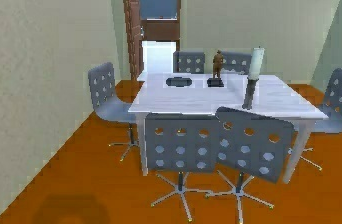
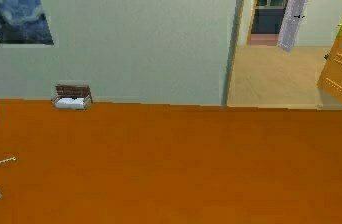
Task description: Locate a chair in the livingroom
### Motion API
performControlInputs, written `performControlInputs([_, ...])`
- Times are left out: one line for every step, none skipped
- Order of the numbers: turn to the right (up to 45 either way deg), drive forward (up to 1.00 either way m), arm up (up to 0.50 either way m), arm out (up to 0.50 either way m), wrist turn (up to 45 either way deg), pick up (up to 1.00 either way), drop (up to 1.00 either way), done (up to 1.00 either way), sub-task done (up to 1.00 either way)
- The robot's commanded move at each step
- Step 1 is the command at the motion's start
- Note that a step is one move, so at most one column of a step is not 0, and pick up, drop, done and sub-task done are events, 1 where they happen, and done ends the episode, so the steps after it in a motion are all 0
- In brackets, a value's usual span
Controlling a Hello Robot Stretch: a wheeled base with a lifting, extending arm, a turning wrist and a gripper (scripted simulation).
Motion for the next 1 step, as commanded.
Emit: performControlInputs([-15.0, 0.0, 0.0, 0.0, 0.0, 0.0, 0.0, 0.0, 0.0])
